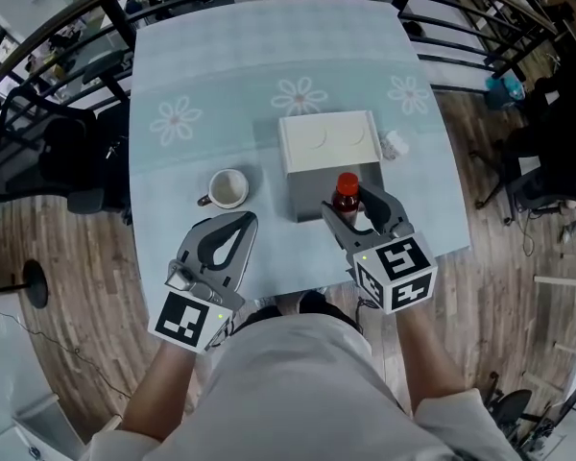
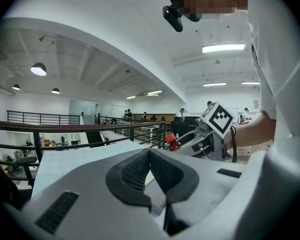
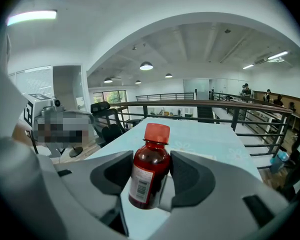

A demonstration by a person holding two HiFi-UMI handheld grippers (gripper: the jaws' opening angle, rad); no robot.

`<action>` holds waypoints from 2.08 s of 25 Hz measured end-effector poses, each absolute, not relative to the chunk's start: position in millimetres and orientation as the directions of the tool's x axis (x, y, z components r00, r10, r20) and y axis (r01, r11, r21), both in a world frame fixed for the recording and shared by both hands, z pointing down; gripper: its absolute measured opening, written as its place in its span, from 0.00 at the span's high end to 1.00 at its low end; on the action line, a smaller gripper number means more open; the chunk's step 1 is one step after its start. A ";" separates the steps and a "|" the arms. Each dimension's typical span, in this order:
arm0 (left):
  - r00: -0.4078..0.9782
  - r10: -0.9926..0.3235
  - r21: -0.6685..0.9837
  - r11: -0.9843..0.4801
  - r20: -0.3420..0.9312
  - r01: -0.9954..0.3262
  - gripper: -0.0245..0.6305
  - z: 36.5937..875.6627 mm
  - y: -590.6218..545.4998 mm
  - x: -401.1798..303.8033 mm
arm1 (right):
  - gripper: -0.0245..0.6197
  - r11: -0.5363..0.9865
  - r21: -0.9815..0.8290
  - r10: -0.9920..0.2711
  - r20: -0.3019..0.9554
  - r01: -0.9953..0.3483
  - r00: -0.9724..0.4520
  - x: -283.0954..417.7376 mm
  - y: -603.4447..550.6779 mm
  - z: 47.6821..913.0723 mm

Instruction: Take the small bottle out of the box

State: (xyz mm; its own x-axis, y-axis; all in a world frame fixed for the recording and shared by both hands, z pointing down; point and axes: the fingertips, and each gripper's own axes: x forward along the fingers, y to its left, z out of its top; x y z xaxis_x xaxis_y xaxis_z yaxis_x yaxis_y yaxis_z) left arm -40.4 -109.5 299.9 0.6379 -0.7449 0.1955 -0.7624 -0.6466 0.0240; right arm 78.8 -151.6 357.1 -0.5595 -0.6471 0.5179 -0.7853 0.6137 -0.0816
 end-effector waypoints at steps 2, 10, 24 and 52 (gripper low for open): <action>0.641 -0.744 0.026 -0.649 0.189 -0.760 0.93 297.3 -108.5 -39.1 | 0.58 0.612 -0.080 -0.655 0.506 -0.787 -0.561 78.5 -149.4 352.5; 0.648 -0.740 0.021 -0.655 0.181 -0.755 0.93 291.7 -105.3 -35.9 | 0.58 0.611 -0.076 -0.683 0.453 -0.788 -0.574 76.8 -142.5 334.5; 0.662 -0.729 0.004 -0.672 0.173 -0.741 0.93 287.6 -112.8 -29.6 | 0.58 0.616 -0.058 -0.699 0.420 -0.786 -0.579 77.1 -140.6 322.5; 0.666 -0.723 0.016 -0.675 0.181 -0.737 0.93 292.2 -118.7 -17.4 | 0.58 0.618 -0.045 -0.705 0.411 -0.785 -0.578 85.9 -140.5 320.0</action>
